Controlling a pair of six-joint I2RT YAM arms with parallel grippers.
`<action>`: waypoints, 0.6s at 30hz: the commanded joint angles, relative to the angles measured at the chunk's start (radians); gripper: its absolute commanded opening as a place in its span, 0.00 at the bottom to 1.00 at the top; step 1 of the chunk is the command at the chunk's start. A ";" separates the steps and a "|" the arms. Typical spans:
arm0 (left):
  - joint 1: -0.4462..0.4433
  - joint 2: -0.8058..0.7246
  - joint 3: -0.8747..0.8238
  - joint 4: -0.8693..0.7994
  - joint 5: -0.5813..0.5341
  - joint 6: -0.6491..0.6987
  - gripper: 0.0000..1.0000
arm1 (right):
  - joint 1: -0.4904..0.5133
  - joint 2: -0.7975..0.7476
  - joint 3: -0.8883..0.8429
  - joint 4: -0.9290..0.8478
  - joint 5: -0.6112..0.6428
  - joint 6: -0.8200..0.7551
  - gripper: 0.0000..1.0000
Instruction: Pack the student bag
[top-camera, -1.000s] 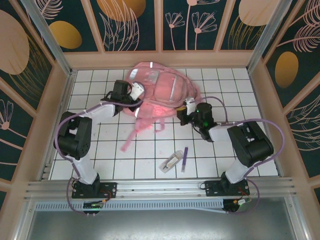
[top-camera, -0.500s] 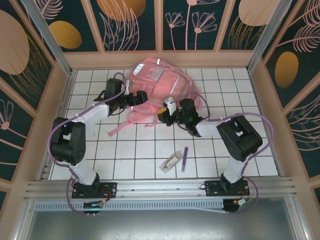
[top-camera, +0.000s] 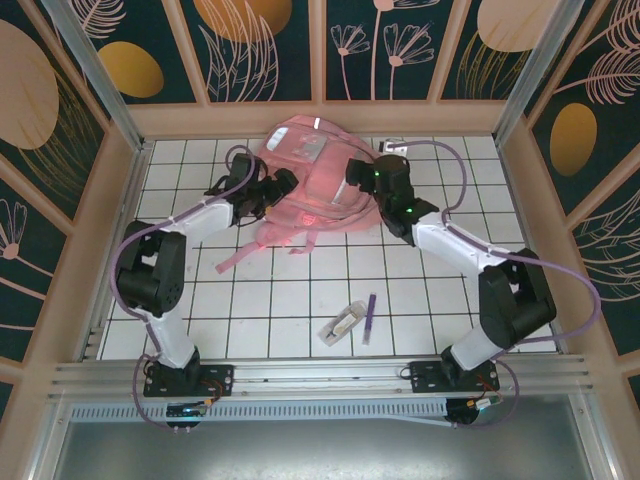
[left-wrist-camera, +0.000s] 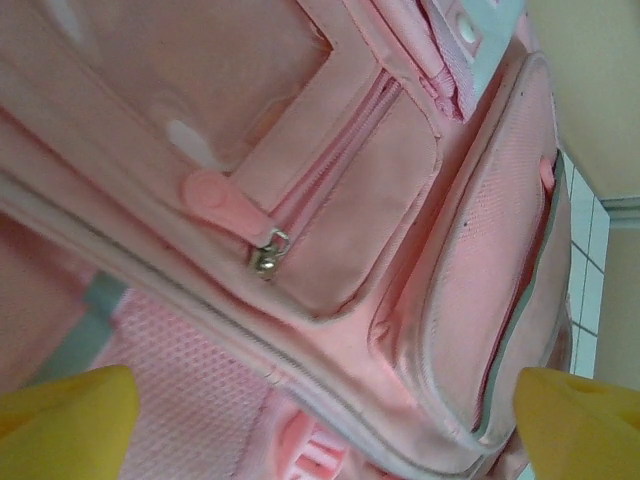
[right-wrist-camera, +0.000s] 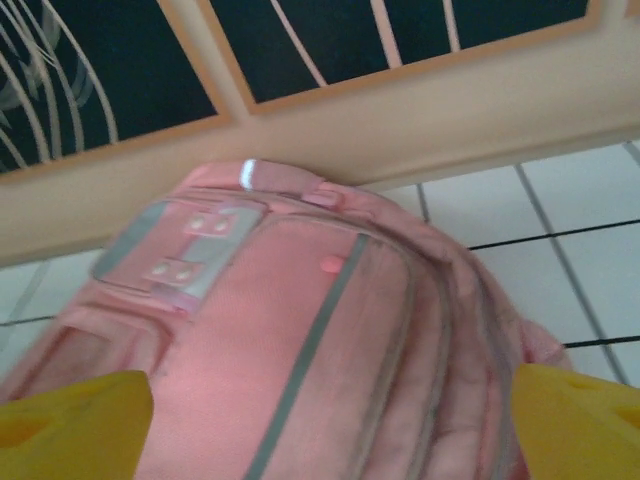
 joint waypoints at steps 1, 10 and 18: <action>-0.019 0.038 0.040 -0.008 -0.044 -0.101 0.86 | 0.002 0.005 -0.012 -0.029 -0.233 -0.015 0.83; -0.051 0.142 0.046 0.026 -0.030 -0.237 0.69 | 0.049 0.184 0.109 -0.325 -0.332 0.065 0.81; -0.052 0.160 0.068 -0.010 -0.076 -0.256 0.01 | 0.095 0.305 0.224 -0.513 -0.316 0.070 0.71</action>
